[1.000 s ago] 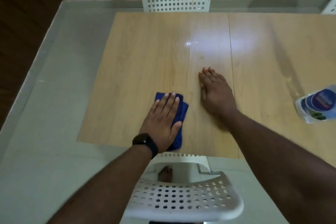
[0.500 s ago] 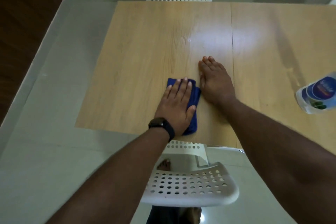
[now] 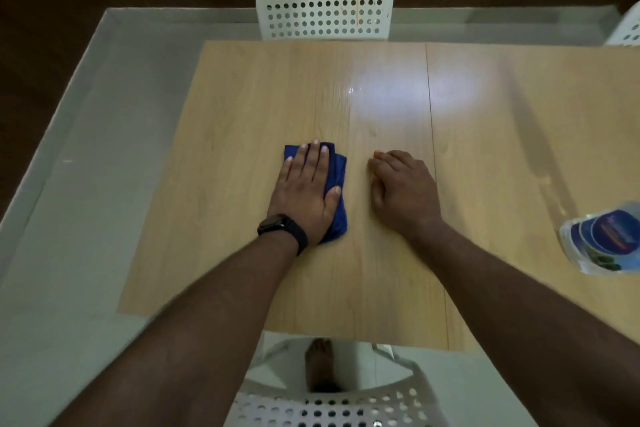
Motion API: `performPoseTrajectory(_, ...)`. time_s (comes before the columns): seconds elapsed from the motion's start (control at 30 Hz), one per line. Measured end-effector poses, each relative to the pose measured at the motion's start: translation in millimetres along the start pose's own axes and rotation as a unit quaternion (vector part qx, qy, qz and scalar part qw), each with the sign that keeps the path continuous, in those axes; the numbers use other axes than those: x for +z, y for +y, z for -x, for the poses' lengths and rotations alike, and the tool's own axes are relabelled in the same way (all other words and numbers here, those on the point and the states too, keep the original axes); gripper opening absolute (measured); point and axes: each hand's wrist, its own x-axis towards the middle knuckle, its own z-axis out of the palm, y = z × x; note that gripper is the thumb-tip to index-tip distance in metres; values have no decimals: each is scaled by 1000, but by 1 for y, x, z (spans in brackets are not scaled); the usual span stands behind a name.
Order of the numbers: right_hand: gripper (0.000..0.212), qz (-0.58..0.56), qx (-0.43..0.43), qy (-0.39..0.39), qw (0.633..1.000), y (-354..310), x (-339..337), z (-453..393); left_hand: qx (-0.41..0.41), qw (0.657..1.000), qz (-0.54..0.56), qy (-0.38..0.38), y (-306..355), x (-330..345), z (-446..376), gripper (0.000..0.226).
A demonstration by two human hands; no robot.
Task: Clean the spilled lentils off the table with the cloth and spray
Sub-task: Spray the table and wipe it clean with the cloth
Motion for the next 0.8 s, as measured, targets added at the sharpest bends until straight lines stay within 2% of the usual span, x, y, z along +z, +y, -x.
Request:
performPoseTrajectory(0.3, 45, 30, 52, -5, 998, 45, -14, -119, 4, 1000, -9, 10, -9, -10, -120, 74)
performPoseTrajectory(0.6, 52, -3, 89, 9, 996, 63, 0, -136, -19, 1000, -10, 9, -11, -27, -243, 76)
performPoseTrajectory(0.7, 55, -4, 93, -1, 996, 64, 3, -138, -26, 1000, -10, 1, 5, -32, -279, 77)
performPoseTrajectory(0.8, 56, 1, 115, 5, 993, 65, 4, -139, 4, 1000, -12, 1, 33, -29, -293, 75)
